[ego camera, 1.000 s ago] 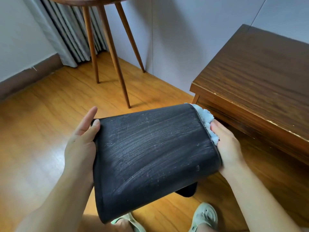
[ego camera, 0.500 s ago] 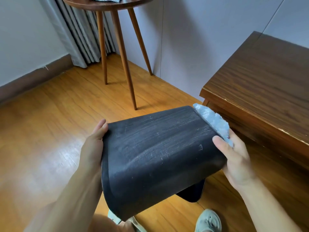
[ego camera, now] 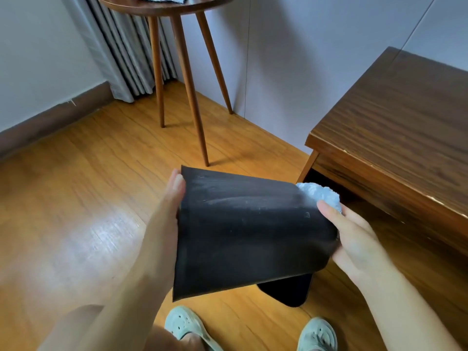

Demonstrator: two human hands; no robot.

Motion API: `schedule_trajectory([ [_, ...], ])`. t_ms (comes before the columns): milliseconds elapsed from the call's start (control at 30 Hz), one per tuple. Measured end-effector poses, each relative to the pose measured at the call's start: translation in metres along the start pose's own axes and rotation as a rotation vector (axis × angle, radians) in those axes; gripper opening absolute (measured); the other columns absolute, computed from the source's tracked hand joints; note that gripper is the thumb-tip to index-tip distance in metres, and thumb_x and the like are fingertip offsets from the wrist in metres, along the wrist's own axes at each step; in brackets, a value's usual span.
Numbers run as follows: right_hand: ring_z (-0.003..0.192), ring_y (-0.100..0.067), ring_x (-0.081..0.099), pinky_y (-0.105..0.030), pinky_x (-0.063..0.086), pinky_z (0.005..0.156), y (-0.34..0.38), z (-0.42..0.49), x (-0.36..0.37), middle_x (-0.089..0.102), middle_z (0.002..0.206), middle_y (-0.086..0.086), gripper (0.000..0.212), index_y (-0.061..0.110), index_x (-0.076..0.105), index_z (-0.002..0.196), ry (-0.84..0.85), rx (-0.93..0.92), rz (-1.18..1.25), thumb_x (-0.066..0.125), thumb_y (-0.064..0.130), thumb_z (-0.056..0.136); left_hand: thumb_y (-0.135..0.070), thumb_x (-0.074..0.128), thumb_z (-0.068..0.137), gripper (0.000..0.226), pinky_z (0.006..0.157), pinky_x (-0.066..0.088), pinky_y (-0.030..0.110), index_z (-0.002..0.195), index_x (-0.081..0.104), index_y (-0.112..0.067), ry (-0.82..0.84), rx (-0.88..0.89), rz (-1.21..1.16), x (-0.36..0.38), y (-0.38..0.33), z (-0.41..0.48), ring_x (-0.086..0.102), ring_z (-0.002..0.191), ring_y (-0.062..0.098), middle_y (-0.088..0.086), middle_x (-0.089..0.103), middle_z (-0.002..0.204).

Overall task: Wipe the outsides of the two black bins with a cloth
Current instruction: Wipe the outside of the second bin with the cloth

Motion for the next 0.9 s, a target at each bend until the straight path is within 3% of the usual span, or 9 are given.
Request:
schedule_trajectory([
  [67,0.105,-0.028,0.072,-0.044,0.061,0.081,-0.002,0.004,-0.003,0.078,0.105,-0.001,0.025,0.033,0.071,0.113,-0.037,0.056,0.011,0.073,0.032,0.088,-0.078,0.063,0.071,0.084,0.083,0.051,0.027,0.148,0.030,-0.063,0.176,0.059,0.123,0.007,-0.003,-0.002,0.067,0.110,0.002,-0.028,0.058,0.134],
  [133,0.105,-0.029,0.071,-0.045,0.060,0.082,-0.004,0.005,-0.004,0.078,0.106,-0.003,0.019,0.031,0.071,0.110,-0.050,0.086,0.008,0.072,0.028,0.091,-0.064,0.079,0.072,0.102,0.093,0.050,0.026,0.151,0.015,-0.065,0.175,0.192,0.319,0.006,-0.007,0.000,0.059,0.119,-0.003,-0.036,0.049,0.136],
  [200,0.105,-0.028,0.070,-0.045,0.060,0.083,-0.006,0.004,-0.005,0.075,0.110,-0.005,0.018,0.031,0.070,0.108,-0.080,0.106,-0.012,0.073,0.028,0.091,-0.040,0.077,0.086,0.089,0.099,0.051,0.029,0.156,0.023,-0.053,0.045,0.353,0.500,0.001,-0.006,0.003,0.059,0.120,0.002,-0.028,0.057,0.133],
  [267,0.105,-0.027,0.070,-0.044,0.059,0.085,-0.005,0.003,-0.007,0.073,0.112,-0.005,0.025,0.029,0.068,0.116,-0.105,0.103,-0.029,0.073,0.029,0.092,-0.025,0.071,0.093,0.070,0.093,0.053,0.020,0.152,0.040,-0.046,-0.048,0.412,0.517,0.001,-0.005,0.003,0.062,0.112,-0.002,-0.028,0.065,0.119],
  [333,0.104,-0.025,0.069,-0.043,0.060,0.083,-0.002,0.001,-0.009,0.072,0.111,-0.004,0.028,0.028,0.065,0.123,-0.166,0.081,-0.015,0.070,0.029,0.095,-0.027,0.067,0.096,0.053,0.081,0.051,0.016,0.143,0.053,-0.046,-0.078,0.341,0.464,-0.001,0.002,0.006,0.061,0.102,-0.005,-0.030,0.065,0.107],
  [467,0.097,-0.017,0.071,-0.035,0.059,0.078,0.023,-0.008,-0.017,0.071,0.108,0.005,0.022,0.031,0.064,0.121,-0.331,-0.095,0.000,0.063,0.022,0.100,-0.030,0.065,0.098,0.031,0.074,0.053,0.026,0.124,0.067,-0.045,-0.127,0.143,0.260,-0.006,0.011,0.015,0.070,0.086,0.005,-0.011,0.074,0.094],
  [667,0.100,-0.003,0.072,-0.030,0.058,0.086,0.066,-0.026,-0.020,0.074,0.099,0.019,0.025,0.045,0.066,0.101,-0.349,-0.410,0.099,0.058,0.021,0.103,-0.027,0.072,0.092,0.028,0.077,0.059,0.032,0.119,0.072,-0.031,-0.134,-0.107,0.027,-0.009,0.029,0.023,0.077,0.092,0.019,-0.001,0.080,0.099],
  [767,0.103,-0.001,0.070,-0.029,0.056,0.086,0.075,-0.035,-0.017,0.073,0.098,0.024,0.026,0.044,0.066,0.104,-0.352,-0.569,-0.113,0.055,0.021,0.104,-0.028,0.075,0.088,0.032,0.080,0.058,0.035,0.120,0.071,-0.028,-0.120,-0.148,-0.020,-0.007,0.033,0.023,0.075,0.101,0.023,0.003,0.080,0.102],
  [900,0.101,-0.001,0.069,-0.016,0.055,0.080,0.070,-0.049,0.001,0.069,0.103,0.024,0.023,0.028,0.063,0.119,-0.322,-0.790,-0.363,0.056,0.012,0.104,-0.029,0.077,0.087,0.027,0.078,0.056,0.036,0.113,0.074,-0.023,-0.149,-0.206,-0.094,-0.004,0.036,0.022,0.074,0.100,0.027,0.006,0.080,0.095],
])
Point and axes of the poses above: each hand's wrist, its own z-axis towards the middle knuckle, its own x-axis out of the palm, y = z × x, the point moved 6 cm from there along z, towards the middle knuckle
